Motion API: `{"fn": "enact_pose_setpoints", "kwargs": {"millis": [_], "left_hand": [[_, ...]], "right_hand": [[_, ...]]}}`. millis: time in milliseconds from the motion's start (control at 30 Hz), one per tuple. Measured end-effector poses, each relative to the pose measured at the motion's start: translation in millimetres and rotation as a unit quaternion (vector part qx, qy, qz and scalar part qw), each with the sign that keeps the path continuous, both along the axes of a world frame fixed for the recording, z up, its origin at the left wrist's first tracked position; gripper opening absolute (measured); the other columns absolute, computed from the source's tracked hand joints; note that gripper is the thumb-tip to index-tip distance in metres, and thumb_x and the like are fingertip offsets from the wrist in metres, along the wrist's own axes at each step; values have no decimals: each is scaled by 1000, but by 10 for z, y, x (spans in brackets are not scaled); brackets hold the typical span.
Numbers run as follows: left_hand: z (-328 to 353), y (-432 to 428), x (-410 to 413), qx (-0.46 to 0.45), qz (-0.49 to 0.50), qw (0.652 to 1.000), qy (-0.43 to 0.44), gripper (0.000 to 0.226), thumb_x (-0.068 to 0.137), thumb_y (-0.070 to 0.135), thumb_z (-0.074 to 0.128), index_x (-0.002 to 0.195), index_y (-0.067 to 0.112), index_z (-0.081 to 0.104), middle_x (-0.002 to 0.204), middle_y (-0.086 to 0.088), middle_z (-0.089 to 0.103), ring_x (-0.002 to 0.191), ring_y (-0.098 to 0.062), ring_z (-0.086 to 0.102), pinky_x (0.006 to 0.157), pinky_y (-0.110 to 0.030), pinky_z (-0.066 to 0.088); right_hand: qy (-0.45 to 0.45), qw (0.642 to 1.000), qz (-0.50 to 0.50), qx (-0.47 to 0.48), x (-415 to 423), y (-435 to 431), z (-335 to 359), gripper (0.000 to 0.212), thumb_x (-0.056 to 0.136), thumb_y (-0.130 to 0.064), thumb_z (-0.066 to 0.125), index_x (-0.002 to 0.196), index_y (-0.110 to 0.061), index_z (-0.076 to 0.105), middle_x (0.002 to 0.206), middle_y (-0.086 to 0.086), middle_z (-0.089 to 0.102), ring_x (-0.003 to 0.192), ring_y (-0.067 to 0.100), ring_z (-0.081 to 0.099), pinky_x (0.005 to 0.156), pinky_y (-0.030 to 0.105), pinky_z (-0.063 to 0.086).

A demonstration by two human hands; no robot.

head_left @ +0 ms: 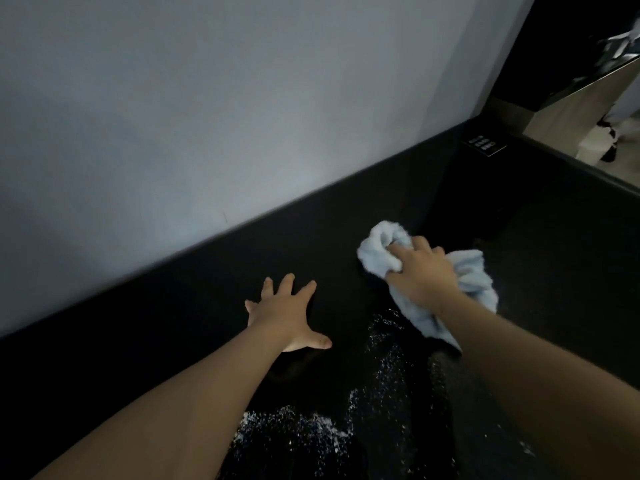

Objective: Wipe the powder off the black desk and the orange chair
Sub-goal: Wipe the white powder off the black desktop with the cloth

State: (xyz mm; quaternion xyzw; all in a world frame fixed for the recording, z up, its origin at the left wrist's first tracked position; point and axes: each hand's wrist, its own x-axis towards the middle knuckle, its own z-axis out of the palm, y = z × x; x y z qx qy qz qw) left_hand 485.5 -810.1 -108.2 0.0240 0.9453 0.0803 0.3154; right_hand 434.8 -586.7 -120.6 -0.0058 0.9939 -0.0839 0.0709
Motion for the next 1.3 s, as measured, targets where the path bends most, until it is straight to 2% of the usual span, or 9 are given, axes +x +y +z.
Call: {"fn": "enact_pose_setpoints", "kwargs": {"millis": [167, 333, 533, 700, 867, 1000, 1100, 1200, 1300], "left_hand": [[-6, 28, 157, -11, -14, 1000, 23, 91, 83, 63, 54, 150, 38, -2, 159, 2, -12, 145, -34, -11, 115, -57, 10], [-18, 52, 249, -27, -25, 999, 14, 75, 93, 55, 42, 149, 39, -4, 159, 3, -14, 145, -34, -13, 116, -55, 8], [8, 39, 208, -30, -31, 999, 3, 64, 99, 43, 35, 149, 40, -4, 159, 4, -15, 145, -33, -13, 116, -55, 8], [-18, 3, 263, -17, -36, 999, 11, 59, 101, 40, 32, 149, 41, -3, 159, 4, -15, 145, -33, -14, 116, -54, 5], [16, -17, 234, -3, -32, 999, -8, 56, 102, 36, 31, 149, 43, 0, 159, 6, -14, 145, -31, -15, 116, -53, 4], [42, -41, 134, 13, -25, 1000, -13, 51, 103, 32, 29, 149, 42, 8, 160, 6, -8, 146, -31, -11, 119, -49, 8], [43, -42, 87, 17, -19, 1000, -10, 52, 102, 27, 29, 149, 41, 14, 160, 4, -4, 146, -32, -9, 119, -44, 10], [22, -18, 27, 37, 16, 999, -22, 57, 99, 22, 36, 148, 43, 16, 160, 6, -6, 146, -31, -10, 118, -49, 12], [43, 103, -15, 37, 39, 998, -36, 64, 97, 24, 42, 147, 46, 9, 159, 10, -12, 145, -34, -15, 114, -61, 10]], "right_hand": [[5, 978, 112, -174, 264, 68, 88, 40, 67, -48, 47, 104, -32, 52, 104, 4, 57, 93, 33, 60, 81, 45, 49], [-16, 992, -124, -27, 68, 673, 62, 62, 81, -50, 50, 136, -39, 23, 142, 5, 37, 123, 40, 39, 98, 56, 37], [1, 996, -83, 11, 569, -86, -19, 42, 88, -47, 45, 128, -34, 44, 135, 3, 41, 120, 35, 39, 99, 58, 33], [50, 972, 54, -224, 607, -163, 145, 21, 82, -34, 52, 101, -26, 51, 100, 7, 60, 92, 34, 60, 81, 45, 49], [-26, 987, -161, -11, 316, 231, 146, 51, 89, -44, 45, 137, -37, 28, 143, 4, 34, 123, 36, 36, 96, 53, 35], [26, 1000, -9, 12, 627, -193, -30, 48, 85, -44, 49, 131, -33, 41, 134, -1, 43, 117, 31, 41, 91, 44, 38], [8, 978, 75, -194, 689, -273, 87, 26, 79, -37, 54, 105, -33, 55, 105, -4, 60, 100, 25, 59, 78, 37, 48], [121, 957, -52, -258, 346, 4, 277, 28, 78, -35, 56, 101, -19, 57, 90, 6, 65, 87, 31, 63, 72, 36, 50], [120, 960, -207, -148, -53, 499, 381, 45, 84, -49, 50, 123, -26, 45, 119, 14, 56, 107, 38, 54, 90, 48, 46]]}}
